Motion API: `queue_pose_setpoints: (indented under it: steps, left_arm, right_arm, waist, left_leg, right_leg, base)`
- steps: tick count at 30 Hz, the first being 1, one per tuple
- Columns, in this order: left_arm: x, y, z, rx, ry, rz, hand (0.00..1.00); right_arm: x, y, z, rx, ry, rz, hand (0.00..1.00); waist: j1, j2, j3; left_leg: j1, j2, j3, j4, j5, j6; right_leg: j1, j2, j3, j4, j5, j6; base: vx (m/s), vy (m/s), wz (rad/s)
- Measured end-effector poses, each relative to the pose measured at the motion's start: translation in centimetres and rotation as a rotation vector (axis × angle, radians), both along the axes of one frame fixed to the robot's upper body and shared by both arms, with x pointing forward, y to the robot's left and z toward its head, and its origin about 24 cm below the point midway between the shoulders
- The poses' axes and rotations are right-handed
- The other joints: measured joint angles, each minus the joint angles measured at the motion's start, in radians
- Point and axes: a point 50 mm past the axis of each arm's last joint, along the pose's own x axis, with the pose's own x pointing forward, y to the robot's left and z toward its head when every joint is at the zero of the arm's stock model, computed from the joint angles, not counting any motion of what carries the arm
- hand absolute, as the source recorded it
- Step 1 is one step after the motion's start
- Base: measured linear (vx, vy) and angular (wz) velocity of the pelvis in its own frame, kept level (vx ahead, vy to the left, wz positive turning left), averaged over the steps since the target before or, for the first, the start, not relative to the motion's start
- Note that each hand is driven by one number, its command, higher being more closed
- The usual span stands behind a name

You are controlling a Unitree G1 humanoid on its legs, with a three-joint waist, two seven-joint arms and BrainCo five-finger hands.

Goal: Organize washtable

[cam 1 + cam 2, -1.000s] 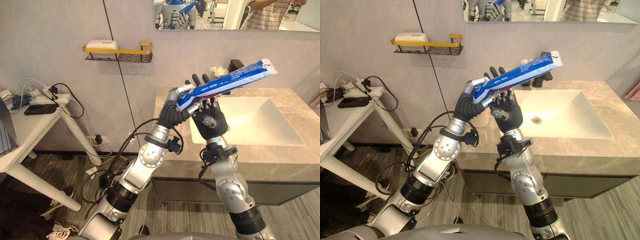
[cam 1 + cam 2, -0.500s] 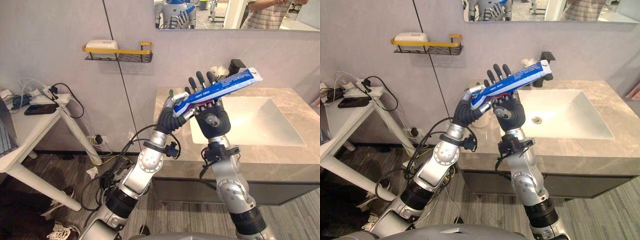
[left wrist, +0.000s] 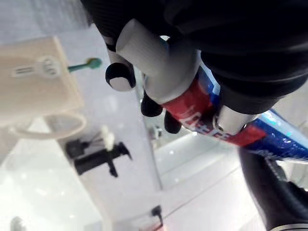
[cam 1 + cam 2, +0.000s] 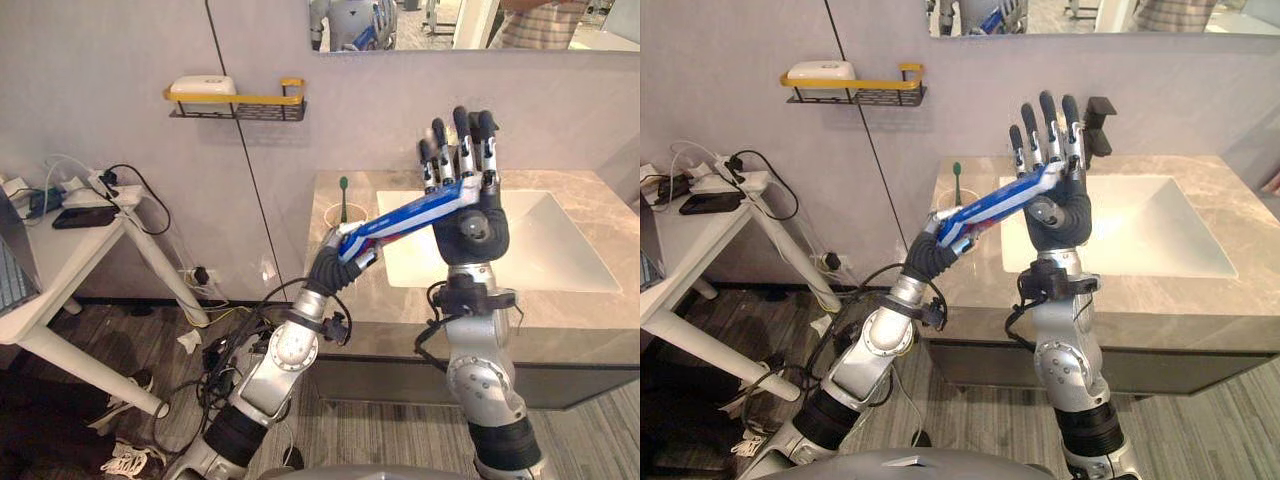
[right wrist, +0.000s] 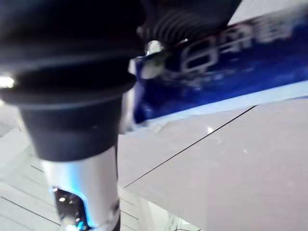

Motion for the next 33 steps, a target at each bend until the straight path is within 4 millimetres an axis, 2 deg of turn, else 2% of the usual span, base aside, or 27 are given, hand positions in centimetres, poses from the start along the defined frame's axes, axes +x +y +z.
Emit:
queue_pose_setpoints:
  steps: [12,23,33]
  left_arm:
    - [-0.2,-0.2,-0.3,0.015,0.018,-0.021,1.0]
    - [-0.2,-0.2,-0.4,0.022,0.029,-0.026,1.0]
    - [-0.6,0.2,1.8,-0.027,-0.052,-0.01,1.0]
  right_arm:
    - [-0.1,0.0,0.1,-0.002,-0.011,-0.033,0.0]
    - [-0.4,-1.4,-1.5,-0.027,0.047,-0.099,0.0]
    - [-0.1,-2.1,-2.8,-0.081,0.093,-0.142,0.0]
  waist:
    - [0.004,0.001,0.0]
    - [0.001,0.0,0.0]
    - [0.004,-0.005,0.003]
  left_leg:
    - [-0.003,0.0,-0.003,0.0,0.0,0.0]
    - [-0.004,-0.001,-0.01,0.0,0.0,0.0]
    - [-0.004,-0.001,-0.015,0.0,0.0,0.0]
  right_leg:
    - [-0.003,-0.001,-0.002,0.0,-0.004,-0.004]
    - [0.0,-0.001,-0.011,0.001,-0.008,-0.006]
    - [0.002,-0.001,-0.015,0.001,-0.009,-0.005]
  base:
    - [0.0,0.0,0.0]
    - [0.0,-0.001,0.01]
    - [0.0,0.0,0.0]
